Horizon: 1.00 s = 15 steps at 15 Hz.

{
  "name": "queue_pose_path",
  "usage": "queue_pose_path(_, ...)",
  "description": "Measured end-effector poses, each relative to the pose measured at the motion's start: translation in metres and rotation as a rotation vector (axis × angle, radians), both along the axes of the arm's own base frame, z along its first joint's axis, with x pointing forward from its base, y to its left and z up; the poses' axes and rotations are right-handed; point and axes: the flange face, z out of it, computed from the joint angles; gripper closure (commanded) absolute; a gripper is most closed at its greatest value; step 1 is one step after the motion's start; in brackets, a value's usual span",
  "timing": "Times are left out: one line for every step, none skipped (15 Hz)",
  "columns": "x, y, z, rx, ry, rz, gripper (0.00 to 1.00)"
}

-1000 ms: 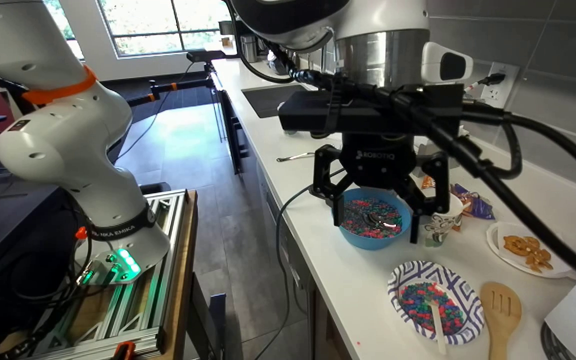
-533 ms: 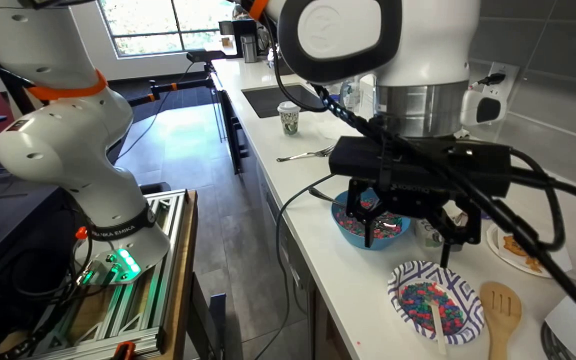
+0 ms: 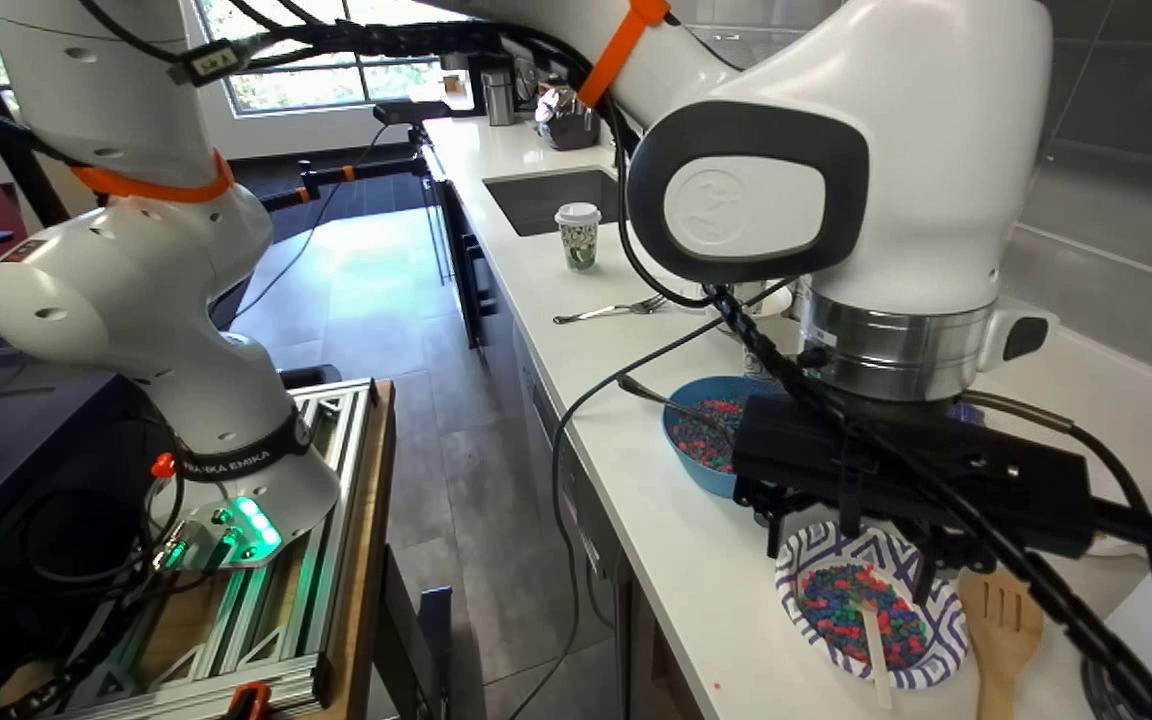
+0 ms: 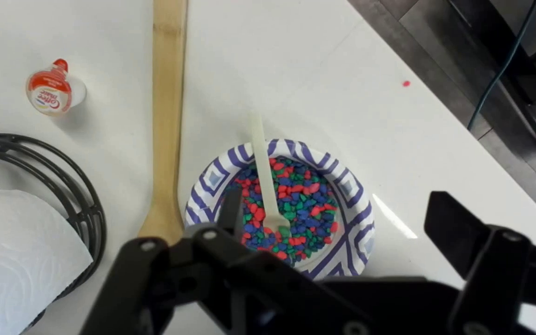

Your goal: Stir in the bowl

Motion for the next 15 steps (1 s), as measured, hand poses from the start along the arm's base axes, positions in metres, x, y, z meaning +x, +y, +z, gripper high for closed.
queue_pose_path(0.001,-0.004,-0.001,0.002,0.005,-0.006,0.0)
queue_pose_path(0.003,-0.006,0.0,0.002,0.008,-0.01,0.0)
queue_pose_path(0.004,-0.008,0.001,0.002,0.009,-0.011,0.0)
queue_pose_path(0.005,-0.008,0.001,0.002,0.008,-0.011,0.0)
queue_pose_path(0.005,-0.008,0.001,0.002,0.008,-0.011,0.0)
queue_pose_path(0.006,-0.007,0.001,0.002,0.007,-0.009,0.0)
queue_pose_path(0.006,-0.006,0.001,0.003,0.006,-0.007,0.0)
queue_pose_path(0.007,-0.005,0.0,0.003,0.004,-0.004,0.0)
queue_pose_path(0.008,-0.004,-0.001,0.002,0.001,0.002,0.0)
queue_pose_path(0.01,-0.003,-0.003,-0.003,-0.006,0.01,0.0)
queue_pose_path(0.012,-0.003,-0.005,-0.01,-0.016,0.022,0.0)
queue_pose_path(0.013,-0.002,-0.008,-0.016,-0.024,0.032,0.0)
queue_pose_path(0.014,-0.002,-0.01,-0.021,-0.031,0.043,0.06)
queue_pose_path(0.015,-0.003,-0.014,-0.025,-0.035,0.054,0.25)
queue_pose_path(0.016,-0.003,-0.017,-0.027,-0.036,0.066,0.22)
